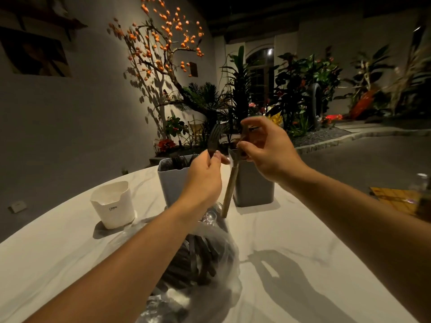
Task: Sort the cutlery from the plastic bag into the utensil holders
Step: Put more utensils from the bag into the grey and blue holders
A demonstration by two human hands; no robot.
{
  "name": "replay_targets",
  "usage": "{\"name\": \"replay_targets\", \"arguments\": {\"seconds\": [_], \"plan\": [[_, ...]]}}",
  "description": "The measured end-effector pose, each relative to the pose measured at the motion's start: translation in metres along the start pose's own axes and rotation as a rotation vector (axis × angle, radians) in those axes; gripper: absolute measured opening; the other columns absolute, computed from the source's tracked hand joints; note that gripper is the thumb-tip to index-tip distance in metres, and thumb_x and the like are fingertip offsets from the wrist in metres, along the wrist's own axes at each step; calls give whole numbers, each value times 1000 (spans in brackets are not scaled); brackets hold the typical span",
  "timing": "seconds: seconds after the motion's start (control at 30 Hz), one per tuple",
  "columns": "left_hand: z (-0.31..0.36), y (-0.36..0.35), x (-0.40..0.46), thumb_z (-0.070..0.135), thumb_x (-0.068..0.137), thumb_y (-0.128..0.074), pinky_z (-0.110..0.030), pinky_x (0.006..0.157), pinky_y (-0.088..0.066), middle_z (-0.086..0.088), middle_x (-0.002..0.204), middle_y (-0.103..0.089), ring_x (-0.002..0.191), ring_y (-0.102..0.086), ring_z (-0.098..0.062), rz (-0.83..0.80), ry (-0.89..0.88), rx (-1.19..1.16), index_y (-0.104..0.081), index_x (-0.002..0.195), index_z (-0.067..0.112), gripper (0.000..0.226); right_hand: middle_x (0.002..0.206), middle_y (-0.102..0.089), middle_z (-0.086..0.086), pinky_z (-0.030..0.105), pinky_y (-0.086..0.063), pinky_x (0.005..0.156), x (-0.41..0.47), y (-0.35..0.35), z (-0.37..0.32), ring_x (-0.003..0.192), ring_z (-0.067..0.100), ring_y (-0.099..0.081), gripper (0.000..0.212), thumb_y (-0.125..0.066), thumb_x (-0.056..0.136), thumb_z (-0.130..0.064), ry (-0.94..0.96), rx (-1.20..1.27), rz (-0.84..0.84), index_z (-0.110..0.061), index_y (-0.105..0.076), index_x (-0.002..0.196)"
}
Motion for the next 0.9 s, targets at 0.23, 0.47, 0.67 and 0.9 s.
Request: {"name": "replay_targets", "arguments": {"seconds": [0.23,0.47,0.67,0.9], "plan": [[12,-28,23,25,110,-35,-36,82,-59,-12,95,-74,81,-72,-23,-238,125,-165,-61,106,6,33,93,-62,-8,35,-62,70,16,25,-4,80,12,-69,45,-64,94,-6,287,-169,169,-24,-48,131],[24,-38,67,25,110,-33,-38,93,-56,-11,100,-76,101,-72,-25,-235,63,-244,-63,109,7,34,101,-62,-2,9,-54,67,44,42,-4,80,10,-66,44,-66,88,4,522,-338,284,-10,-51,126],[17,-53,97,20,110,-34,-38,94,-55,-17,117,-70,108,-68,-30,-278,104,-326,-58,124,4,33,102,-65,6,22,-55,66,72,38,7,82,14,-65,35,-64,92,-2,626,-434,312,-7,-53,125],[-10,-46,112,27,110,-34,-24,55,-42,-1,74,-56,56,-49,-9,-214,126,-153,-63,111,12,33,104,-66,2,40,-60,68,96,10,61,87,22,-67,39,-70,88,-9,401,-606,188,-20,-53,121]]}}
Point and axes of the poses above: each hand's wrist, its own x-axis towards the middle knuckle, its own y-axis out of the back of the hand, z = x × y, the point moved 5 cm from there along x, towards the middle knuckle
